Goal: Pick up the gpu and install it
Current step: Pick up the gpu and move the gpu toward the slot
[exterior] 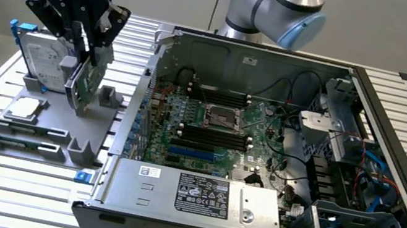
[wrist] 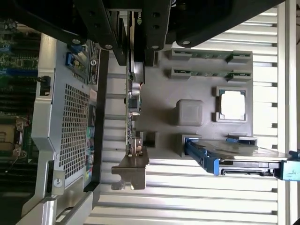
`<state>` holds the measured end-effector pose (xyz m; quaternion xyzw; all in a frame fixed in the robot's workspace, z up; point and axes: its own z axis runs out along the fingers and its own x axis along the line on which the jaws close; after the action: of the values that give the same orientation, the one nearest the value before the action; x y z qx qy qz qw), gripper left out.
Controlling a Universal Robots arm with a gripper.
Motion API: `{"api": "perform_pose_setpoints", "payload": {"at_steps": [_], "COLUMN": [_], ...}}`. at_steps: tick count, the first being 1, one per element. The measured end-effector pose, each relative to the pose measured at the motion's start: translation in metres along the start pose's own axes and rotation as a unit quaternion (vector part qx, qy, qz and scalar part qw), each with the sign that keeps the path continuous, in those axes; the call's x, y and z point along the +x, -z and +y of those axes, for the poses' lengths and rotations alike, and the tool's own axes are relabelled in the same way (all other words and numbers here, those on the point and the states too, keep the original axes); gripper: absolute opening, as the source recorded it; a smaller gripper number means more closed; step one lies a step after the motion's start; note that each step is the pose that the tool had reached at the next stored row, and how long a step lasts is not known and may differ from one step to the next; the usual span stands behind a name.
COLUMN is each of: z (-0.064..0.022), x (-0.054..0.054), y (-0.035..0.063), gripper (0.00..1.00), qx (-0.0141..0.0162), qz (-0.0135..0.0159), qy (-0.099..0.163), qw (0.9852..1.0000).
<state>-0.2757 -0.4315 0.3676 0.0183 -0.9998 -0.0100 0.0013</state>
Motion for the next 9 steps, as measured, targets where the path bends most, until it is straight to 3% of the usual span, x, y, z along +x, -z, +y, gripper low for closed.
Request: {"api": "perform_pose_setpoints", "payload": {"at_steps": [9], "z": [-0.0019], "x": [-0.029], "y": [0.0410], "gripper": [0.27], "qx": [-0.0002], "qz": [0.0034], "qy": [0.000], "qw": [1.0000]}}
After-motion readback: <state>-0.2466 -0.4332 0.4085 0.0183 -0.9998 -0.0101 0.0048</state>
